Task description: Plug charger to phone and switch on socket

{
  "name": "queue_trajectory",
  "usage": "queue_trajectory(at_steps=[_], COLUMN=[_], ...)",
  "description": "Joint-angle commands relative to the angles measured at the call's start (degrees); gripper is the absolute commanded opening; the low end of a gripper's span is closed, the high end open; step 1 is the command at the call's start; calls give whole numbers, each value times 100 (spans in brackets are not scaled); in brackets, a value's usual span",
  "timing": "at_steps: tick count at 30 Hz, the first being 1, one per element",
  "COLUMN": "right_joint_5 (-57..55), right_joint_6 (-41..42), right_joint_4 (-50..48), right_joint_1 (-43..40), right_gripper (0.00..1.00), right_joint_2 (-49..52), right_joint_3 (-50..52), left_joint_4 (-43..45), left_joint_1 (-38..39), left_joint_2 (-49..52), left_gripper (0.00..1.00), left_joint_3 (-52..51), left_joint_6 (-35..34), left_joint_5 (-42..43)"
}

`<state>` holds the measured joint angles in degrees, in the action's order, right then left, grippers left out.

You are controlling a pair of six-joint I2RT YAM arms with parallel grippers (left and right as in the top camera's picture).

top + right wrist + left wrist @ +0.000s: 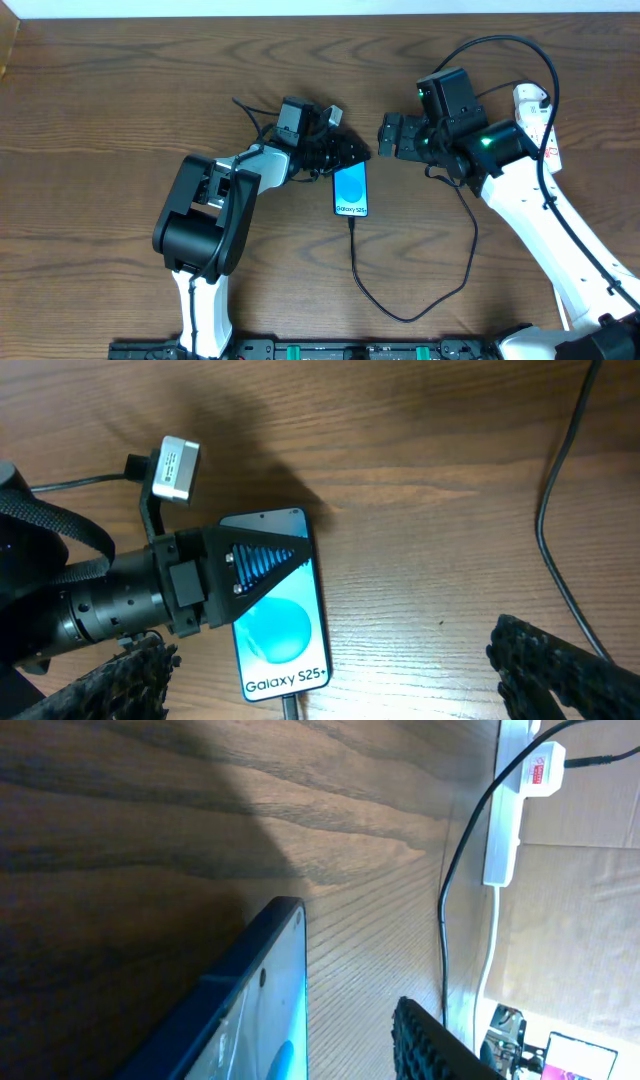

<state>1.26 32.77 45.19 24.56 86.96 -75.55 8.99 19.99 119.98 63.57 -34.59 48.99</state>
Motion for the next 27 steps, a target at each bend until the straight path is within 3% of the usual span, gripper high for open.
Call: queue_trajectory(at_steps=[1, 5, 16, 21, 27], right_joint_5=[-94, -92, -94, -96, -96], right_joint_6=[-70, -70, -70, -72, -74], right_joint_4=[9, 11, 9, 9, 50], right_joint_1=[31, 42, 42, 42, 39], right_gripper=[99, 99, 99, 99, 99], right_joint_2=[-44, -44, -44, -44, -44], right_joint_3=[-42, -42, -42, -42, -42], left_joint_4=[-118, -140, -636, -643, -708], left_joint_1=[-4, -2, -2, -2, -2], left_joint_2=[59, 59, 57, 57, 57], left_gripper=[49, 61, 63, 86, 89], left_joint_3=[-7, -7, 4, 11, 50], left_joint_6=[61, 15, -2, -15, -136], left_joint_5=[-256, -321, -839, -911, -1012])
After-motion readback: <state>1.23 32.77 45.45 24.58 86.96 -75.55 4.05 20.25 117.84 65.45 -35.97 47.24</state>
